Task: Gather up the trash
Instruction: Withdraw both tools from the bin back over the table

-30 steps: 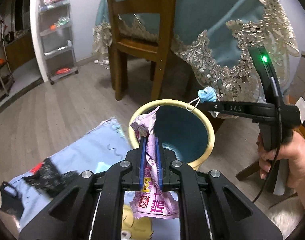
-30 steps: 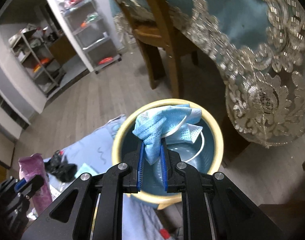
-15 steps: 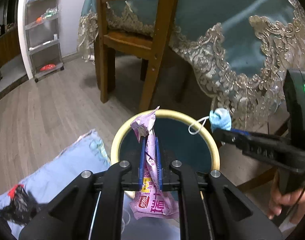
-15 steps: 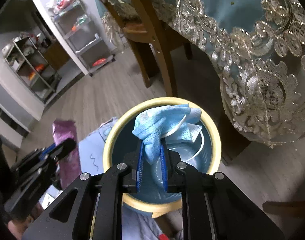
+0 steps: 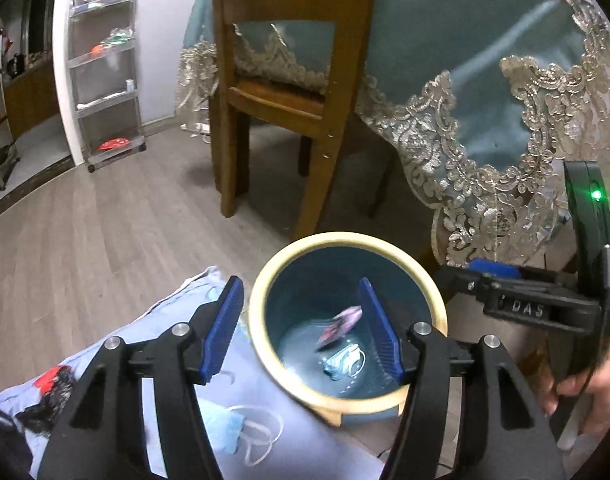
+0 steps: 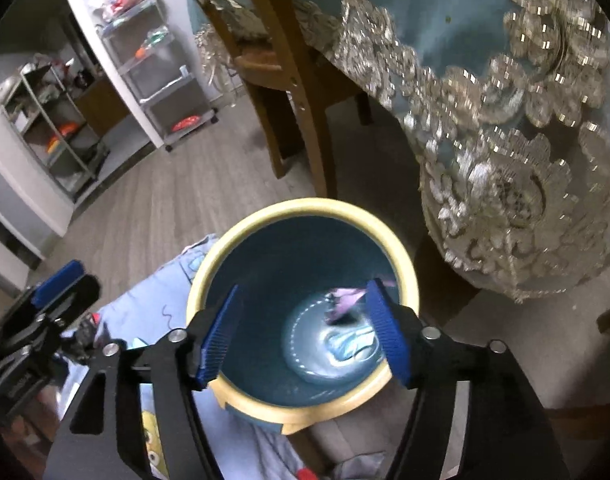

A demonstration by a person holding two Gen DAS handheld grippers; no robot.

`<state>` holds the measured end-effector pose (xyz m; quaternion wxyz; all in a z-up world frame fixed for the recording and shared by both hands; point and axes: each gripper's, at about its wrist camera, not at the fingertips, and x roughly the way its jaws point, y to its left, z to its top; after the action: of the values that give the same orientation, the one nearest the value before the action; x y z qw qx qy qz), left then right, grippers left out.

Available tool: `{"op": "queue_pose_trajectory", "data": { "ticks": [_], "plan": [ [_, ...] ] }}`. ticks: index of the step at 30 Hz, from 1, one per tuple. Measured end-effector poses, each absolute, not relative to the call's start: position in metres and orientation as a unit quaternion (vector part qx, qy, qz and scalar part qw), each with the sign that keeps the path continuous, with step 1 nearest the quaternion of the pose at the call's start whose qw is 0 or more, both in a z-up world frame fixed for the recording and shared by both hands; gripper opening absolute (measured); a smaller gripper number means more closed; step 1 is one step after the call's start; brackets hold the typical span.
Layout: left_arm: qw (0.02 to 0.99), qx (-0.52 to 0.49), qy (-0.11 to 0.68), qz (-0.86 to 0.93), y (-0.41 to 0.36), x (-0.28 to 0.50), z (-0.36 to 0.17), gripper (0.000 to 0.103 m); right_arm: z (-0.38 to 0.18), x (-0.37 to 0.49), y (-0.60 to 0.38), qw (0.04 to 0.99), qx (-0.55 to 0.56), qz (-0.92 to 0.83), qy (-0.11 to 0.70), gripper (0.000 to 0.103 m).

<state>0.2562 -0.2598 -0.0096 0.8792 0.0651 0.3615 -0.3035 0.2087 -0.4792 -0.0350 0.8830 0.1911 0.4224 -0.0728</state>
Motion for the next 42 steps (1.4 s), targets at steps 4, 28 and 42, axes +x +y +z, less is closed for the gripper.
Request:
{"op": "queue_pose_trajectory", "data": {
  "ticks": [4,28,42],
  "plan": [
    [0.891,0.066,0.344,-0.289,-0.233,0.237,0.011,0.077,-0.019,0.201,-0.469,0.896,0.169,-0.065,0.405,0.089],
    [0.949,0.121,0.250,-0.151,-0.037,0.067,0.079,0.097,0.058,0.100,-0.340,0.950,0.075,-0.051,0.300,0.098],
    [0.952,0.078,0.288,-0.067,0.054,0.067,0.028,0.097,0.034,0.091,-0.255,0.949,0.004,-0.015,0.314,0.098]
  ]
}}
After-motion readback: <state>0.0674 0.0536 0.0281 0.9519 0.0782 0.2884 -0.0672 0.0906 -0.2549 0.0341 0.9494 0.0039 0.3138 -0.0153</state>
